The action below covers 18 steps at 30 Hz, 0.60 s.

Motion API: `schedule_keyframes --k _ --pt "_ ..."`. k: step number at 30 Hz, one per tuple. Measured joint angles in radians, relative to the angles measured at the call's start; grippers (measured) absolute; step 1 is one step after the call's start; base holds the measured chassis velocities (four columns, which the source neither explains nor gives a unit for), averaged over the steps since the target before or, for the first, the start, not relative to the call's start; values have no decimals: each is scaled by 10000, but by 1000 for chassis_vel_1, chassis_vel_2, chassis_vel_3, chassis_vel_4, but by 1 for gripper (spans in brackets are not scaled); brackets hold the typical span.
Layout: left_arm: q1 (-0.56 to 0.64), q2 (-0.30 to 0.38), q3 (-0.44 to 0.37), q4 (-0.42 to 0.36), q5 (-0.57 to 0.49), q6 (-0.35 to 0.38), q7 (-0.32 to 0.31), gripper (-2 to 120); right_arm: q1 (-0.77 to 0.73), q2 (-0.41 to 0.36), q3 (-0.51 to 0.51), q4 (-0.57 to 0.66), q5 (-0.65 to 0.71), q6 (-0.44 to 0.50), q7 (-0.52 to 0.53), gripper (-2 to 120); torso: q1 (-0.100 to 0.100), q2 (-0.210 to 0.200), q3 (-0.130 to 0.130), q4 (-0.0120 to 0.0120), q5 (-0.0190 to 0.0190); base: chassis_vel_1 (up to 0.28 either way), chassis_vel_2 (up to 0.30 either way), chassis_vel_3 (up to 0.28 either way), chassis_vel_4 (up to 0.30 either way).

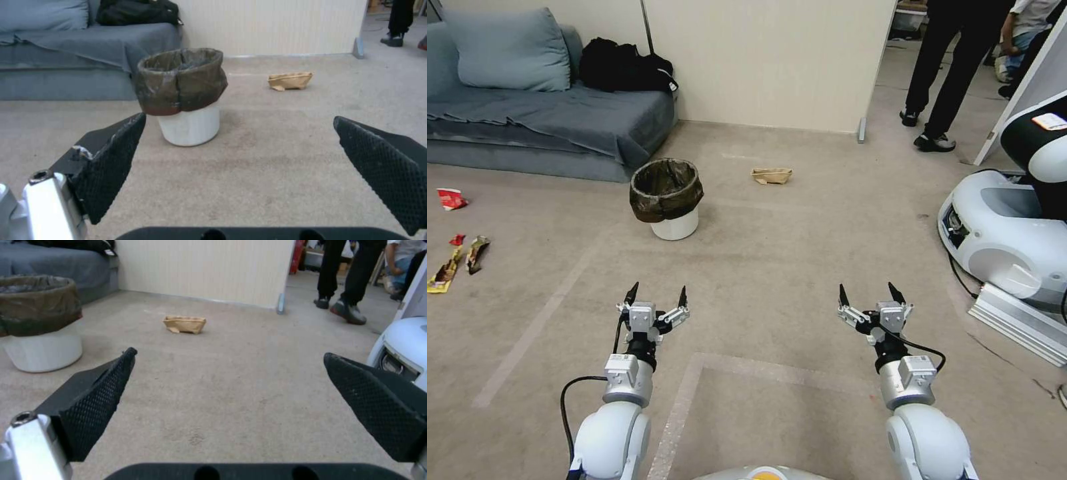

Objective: Pick up the trash bin, then pick up the garbage from the floor and place it into the trash bin.

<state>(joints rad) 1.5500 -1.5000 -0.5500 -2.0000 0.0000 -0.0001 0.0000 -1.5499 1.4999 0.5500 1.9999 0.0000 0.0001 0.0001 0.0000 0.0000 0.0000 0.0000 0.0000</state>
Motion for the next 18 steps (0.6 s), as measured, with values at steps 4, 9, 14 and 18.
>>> schedule_keyframes --k 4,9,14,18 --pt "0 0 0 0 0 0 0 100 0 0 0 0 0 0 0 100 0 0 0 0 0 0 0 0 0" --pt "0 0 0 0 0 0 0 100 0 0 0 0 0 0 0 100 0 0 0 0 0 0 0 0 0" --pt "66 0 26 -145 31 80 -44 100 -51 11 -5 70 -23 0 0 100 0 0 1 0 0 0 0 0 0" --pt "483 -26 261 -986 287 590 -333 100 -576 154 -108 803 -321 0 99 100 0 0 0 1 0 0 0 0 0"
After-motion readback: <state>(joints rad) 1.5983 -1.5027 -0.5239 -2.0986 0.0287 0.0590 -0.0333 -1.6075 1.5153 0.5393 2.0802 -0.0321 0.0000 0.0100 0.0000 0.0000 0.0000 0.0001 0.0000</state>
